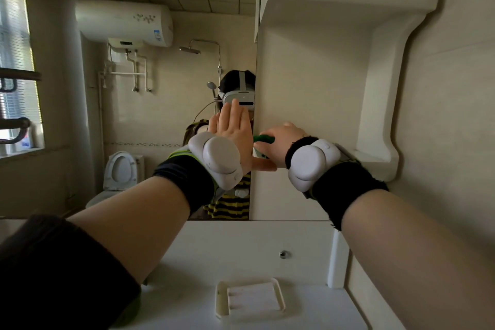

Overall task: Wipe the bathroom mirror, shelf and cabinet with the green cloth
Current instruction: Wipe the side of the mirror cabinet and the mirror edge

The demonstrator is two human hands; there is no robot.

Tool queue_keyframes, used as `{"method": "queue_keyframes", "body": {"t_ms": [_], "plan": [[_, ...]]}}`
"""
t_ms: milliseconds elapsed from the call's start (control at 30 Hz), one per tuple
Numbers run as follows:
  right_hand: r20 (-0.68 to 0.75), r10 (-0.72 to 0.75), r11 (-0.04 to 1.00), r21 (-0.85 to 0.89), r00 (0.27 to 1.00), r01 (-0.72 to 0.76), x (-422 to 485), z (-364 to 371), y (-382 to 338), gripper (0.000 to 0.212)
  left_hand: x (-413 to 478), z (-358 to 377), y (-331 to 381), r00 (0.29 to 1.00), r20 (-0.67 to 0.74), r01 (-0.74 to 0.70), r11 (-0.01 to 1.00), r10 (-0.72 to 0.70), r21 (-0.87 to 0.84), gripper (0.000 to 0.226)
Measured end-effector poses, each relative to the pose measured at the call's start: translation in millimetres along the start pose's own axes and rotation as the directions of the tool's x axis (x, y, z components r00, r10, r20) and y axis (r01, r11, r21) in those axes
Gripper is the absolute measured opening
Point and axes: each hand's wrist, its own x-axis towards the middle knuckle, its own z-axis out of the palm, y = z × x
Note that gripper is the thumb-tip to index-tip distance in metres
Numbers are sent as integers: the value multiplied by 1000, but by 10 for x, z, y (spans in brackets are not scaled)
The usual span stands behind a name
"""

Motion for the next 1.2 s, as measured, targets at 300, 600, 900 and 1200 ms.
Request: {"method": "queue_keyframes", "body": {"t_ms": [300, 600, 900, 1200], "plan": [[-63, -103, 991, 84, 993, 108, -221, -20, 135, 21, -28, 27, 9, 1000, 2, 22, 999, -22, -36, 125], [-28, -156, 961, 228, 987, 158, -167, -96, 212, 20, 61, 68, -17, 984, 135, -111, 992, 117, -56, 86], [24, -88, 986, 147, 996, 84, 76, -100, 303, 21, 96, -49, 70, 902, 394, -178, 983, 177, -34, 57], [28, -62, 994, 94, 998, 59, 161, -91, 279, 22, 209, -68, 236, 909, 406, -132, 989, 96, 62, 35]]}}
